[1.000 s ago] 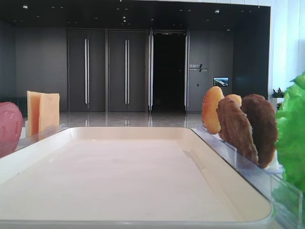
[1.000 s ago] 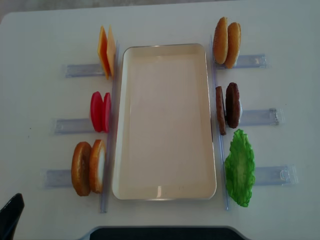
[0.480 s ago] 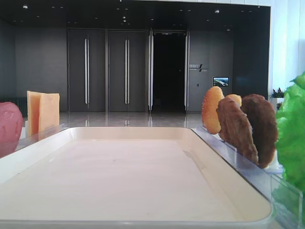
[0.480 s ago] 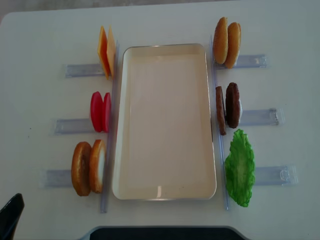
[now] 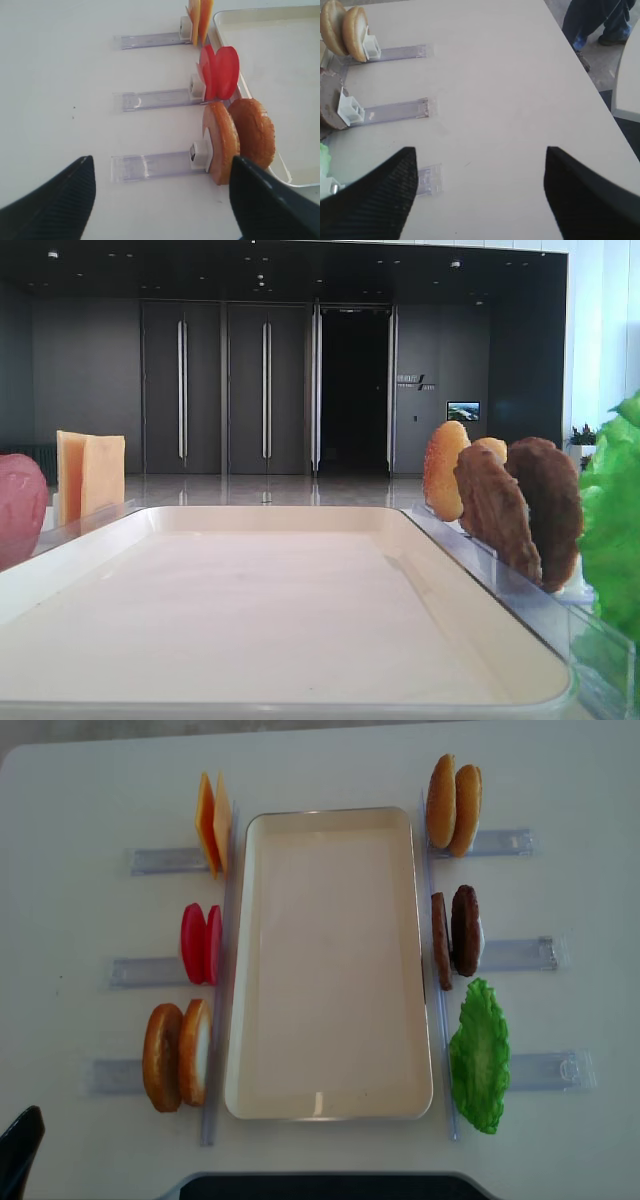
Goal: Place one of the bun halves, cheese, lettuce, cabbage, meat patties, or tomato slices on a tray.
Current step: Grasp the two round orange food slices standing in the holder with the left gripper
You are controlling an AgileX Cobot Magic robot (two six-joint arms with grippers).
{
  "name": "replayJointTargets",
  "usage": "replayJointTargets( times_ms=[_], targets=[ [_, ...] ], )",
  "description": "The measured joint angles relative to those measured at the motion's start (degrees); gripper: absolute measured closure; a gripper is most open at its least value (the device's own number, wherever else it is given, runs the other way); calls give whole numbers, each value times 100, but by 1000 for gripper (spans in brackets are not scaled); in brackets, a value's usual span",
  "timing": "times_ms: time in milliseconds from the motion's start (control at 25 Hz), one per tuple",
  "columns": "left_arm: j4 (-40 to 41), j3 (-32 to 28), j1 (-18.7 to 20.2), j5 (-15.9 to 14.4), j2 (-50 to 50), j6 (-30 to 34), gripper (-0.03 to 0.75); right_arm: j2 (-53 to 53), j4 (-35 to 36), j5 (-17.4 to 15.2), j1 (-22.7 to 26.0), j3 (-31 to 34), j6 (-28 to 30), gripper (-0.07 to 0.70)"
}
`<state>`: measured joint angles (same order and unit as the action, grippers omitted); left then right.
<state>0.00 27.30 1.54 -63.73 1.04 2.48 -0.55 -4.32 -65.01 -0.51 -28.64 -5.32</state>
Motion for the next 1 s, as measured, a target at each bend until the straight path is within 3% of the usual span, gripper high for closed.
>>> replayJointTargets(
  times_ms=[120, 400, 680, 1000],
  targets=[
    [0, 13, 0, -49, 0, -13, 73, 0, 0, 0, 0, 0, 0, 101],
    [0, 454, 0, -830, -461, -18, 73, 0, 0, 0, 0, 0, 0, 101],
    [0, 916, 0, -850, -1326, -115, 73, 0, 0, 0, 0, 0, 0, 101],
    [281, 1558, 0, -850, -2972, -567, 73, 0, 0, 0, 0, 0, 0, 101]
  ],
)
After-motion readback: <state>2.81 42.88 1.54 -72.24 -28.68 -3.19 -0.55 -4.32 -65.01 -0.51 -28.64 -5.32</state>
